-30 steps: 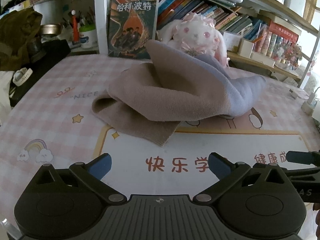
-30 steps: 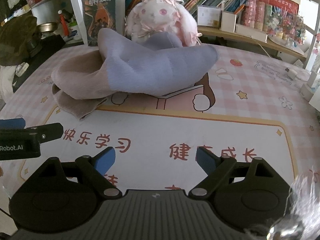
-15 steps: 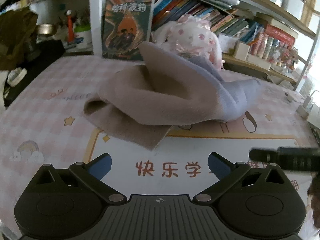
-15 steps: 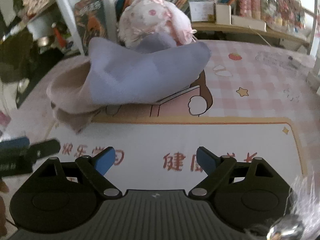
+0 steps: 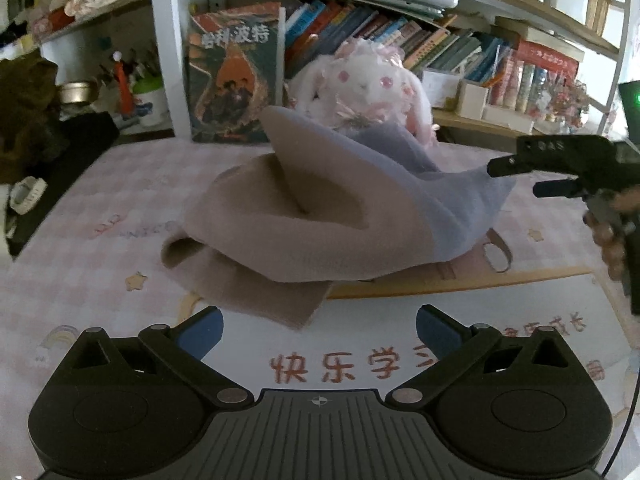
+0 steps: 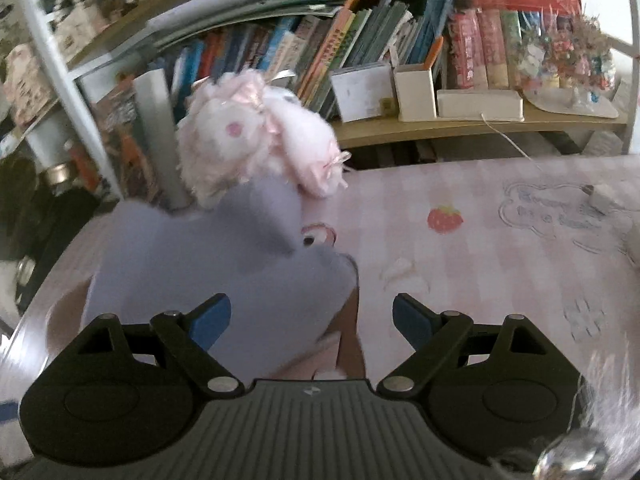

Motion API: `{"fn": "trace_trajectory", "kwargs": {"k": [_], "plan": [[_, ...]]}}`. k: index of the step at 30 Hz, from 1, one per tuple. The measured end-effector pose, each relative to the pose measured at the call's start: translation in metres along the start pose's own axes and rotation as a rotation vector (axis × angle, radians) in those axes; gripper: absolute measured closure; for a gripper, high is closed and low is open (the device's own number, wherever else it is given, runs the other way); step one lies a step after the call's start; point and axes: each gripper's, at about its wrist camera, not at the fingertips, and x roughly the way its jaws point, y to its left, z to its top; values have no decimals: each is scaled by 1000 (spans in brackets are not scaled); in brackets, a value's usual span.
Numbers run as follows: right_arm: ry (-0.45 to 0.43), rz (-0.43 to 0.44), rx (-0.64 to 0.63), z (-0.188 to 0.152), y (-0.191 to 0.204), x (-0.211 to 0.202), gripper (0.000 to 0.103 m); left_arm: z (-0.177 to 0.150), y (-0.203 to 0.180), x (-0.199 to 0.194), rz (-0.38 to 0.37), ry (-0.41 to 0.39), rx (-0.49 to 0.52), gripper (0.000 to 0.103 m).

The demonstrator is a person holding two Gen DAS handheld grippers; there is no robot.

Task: Fold clothes
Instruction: 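Grasp the lavender sweater edge with the right gripper and lift it, then lift and shake the sweater with the right gripper to unfold it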

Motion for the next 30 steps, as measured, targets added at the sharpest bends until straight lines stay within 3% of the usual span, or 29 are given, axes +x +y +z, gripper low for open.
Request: {"fn": "trace_trajectory", "kwargs": {"k": [3, 5, 6, 7, 9, 14, 15, 17, 20, 22, 27, 30], "plan": [[58, 64, 71, 7, -12, 26, 20, -2, 3, -5, 11, -11, 11, 0], [119, 141, 131, 2, -13, 36, 51, -3, 2, -8, 15, -21, 26, 0], [149, 181, 157, -2, -11, 38, 86, -4, 2, -9, 20, -26, 36, 0], [169, 207, 167, -6, -6, 36, 94, -5, 2, -10, 25, -31, 45, 0], [179, 278, 138, -17, 12, 23, 94, -8, 1, -12, 29, -46, 61, 0], [293, 614, 66, -50, 66, -14, 94, -13, -3, -10, 38, -34, 104, 0], [311, 642, 51, -57, 75, -20, 94, -15, -4, -9, 45, -26, 114, 0], [323, 609, 61, -66, 81, -24, 93, -19, -4, -8, 46, -11, 130, 0], [359, 564, 139, -78, 78, -22, 79, -27, -5, -13, 39, -8, 155, 0], [391, 567, 236, -85, 67, -18, 59, -31, -6, -17, 42, -17, 185, 0], [416, 584, 353, -88, 57, -4, 48, -39, -3, -24, 72, -29, 204, 0], [434, 562, 388, -90, 62, 11, 50, -41, 10, -28, 103, -29, 160, 0]]}}
